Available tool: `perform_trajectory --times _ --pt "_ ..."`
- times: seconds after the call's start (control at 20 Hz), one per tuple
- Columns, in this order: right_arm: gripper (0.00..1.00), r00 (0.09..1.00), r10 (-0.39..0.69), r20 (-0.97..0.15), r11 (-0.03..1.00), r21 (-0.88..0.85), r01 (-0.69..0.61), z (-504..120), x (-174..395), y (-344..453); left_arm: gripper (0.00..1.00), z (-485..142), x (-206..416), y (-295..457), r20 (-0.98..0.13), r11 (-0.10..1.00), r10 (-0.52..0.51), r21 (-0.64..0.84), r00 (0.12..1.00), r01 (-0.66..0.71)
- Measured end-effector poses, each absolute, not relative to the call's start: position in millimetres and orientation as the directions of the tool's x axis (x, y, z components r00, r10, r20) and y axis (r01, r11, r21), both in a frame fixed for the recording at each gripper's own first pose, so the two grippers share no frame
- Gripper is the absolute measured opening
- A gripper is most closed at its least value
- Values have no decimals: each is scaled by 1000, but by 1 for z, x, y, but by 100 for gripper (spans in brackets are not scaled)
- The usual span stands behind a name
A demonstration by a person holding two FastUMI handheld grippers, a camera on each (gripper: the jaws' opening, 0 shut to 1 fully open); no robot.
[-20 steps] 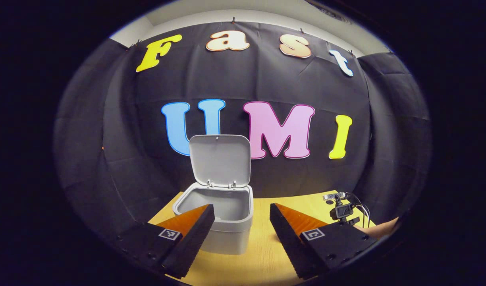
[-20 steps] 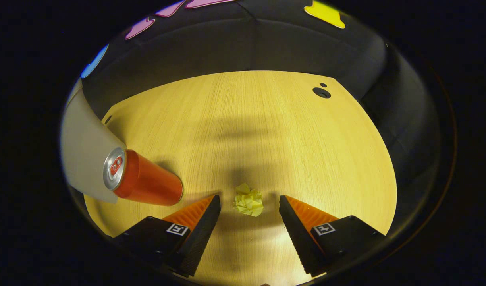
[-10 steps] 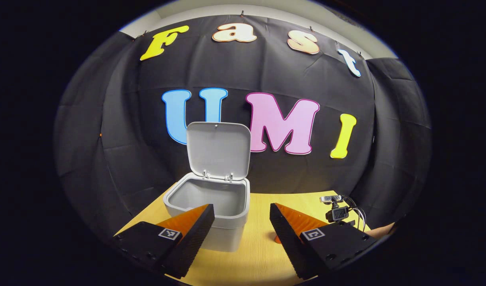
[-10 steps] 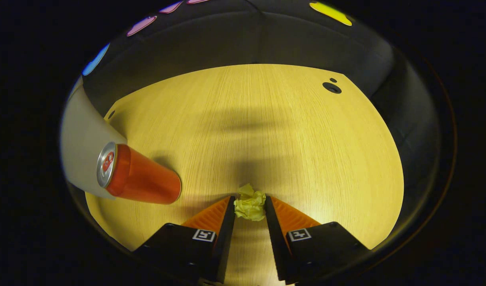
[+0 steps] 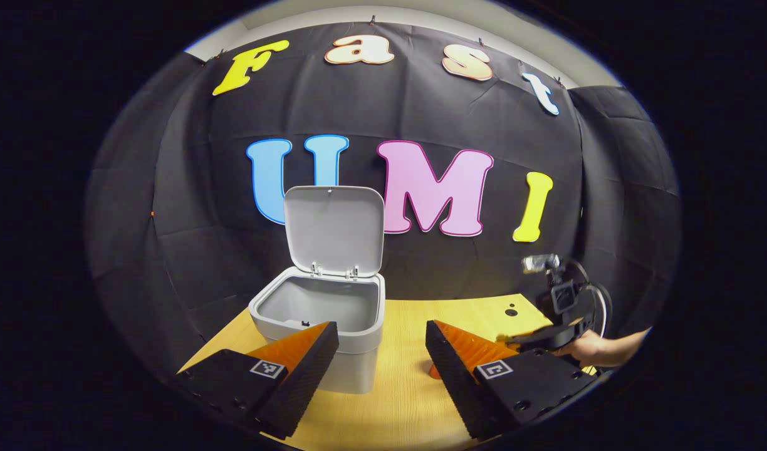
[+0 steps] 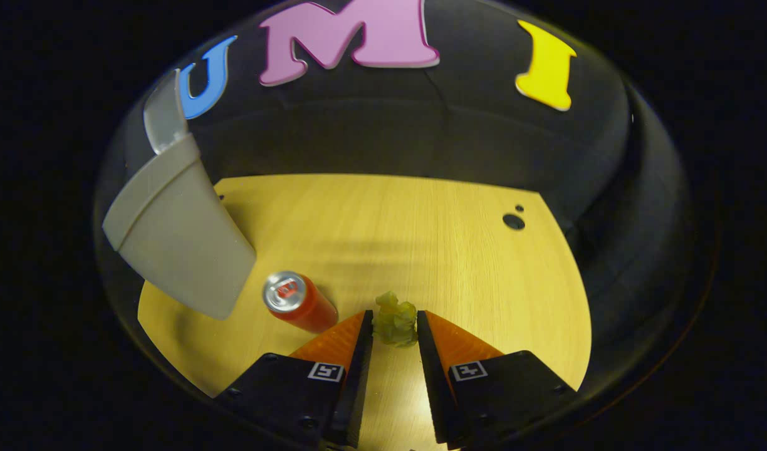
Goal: Press the lid of the desktop garbage bin to open it, pick up the crumpled paper on the desktop and throw it into the bin, then pick up the pop can on the desktop and drop it into the bin, and finally close the garbage bin lid.
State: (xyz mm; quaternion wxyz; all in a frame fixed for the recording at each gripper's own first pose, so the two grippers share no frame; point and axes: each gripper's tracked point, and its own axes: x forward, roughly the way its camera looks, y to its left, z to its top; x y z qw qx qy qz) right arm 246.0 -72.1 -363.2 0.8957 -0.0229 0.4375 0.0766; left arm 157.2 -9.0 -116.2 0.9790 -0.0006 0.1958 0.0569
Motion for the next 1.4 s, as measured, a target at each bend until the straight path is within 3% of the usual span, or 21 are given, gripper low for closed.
perform_trajectory --times 0.2,0.35,0.5,0.65,0.85,0.9,0.95,1.0,1.05,1.1,1.15,1.2,1.35,1.4 --pt "47 715 249 -653 955 42 -294 -273 283 -12 95 -118 150 -8 -385 992 121 2 915 -130" --pt "47 724 375 -580 913 94 -397 -221 293 50 95 -113 144 -3 -374 989 139 1 917 -150" --pt "46 729 478 -491 848 41 -529 -178 300 111 95 -106 133 9 -363 982 181 26 914 -185" --pt "47 682 586 -437 773 48 -632 -152 290 177 95 -101 118 25 -351 969 239 26 905 -245" --pt "48 593 666 -454 713 152 -685 -162 285 243 95 -99 96 50 -355 940 328 31 875 -340" --pt "60 583 673 -455 706 161 -690 -168 285 254 95 -97 93 56 -356 933 346 34 868 -358" --pt "49 577 678 -456 701 165 -693 -171 285 260 95 -98 88 61 -356 927 361 37 862 -373" --pt "49 573 680 -457 699 170 -694 -172 285 265 95 -97 86 66 -357 922 373 40 856 -385" --pt "38 568 685 -457 696 177 -696 -174 285 268 95 -98 83 69 -360 918 383 44 851 -394" --pt "64 564 688 -457 693 182 -698 -175 284 269 95 -99 82 72 -361 915 391 48 847 -401" --pt "51 562 688 -459 693 184 -697 -176 285 269 95 -99 81 73 -361 913 395 51 845 -405" --pt "53 560 689 -461 693 190 -696 -177 285 267 95 -99 81 72 -361 914 394 51 846 -403" --pt "99 581 675 -454 713 199 -673 -171 292 254 95 -101 84 67 -358 921 378 54 854 -386" --pt "99 598 668 -444 723 197 -662 -166 295 246 95 -104 86 63 -357 926 367 53 859 -374"
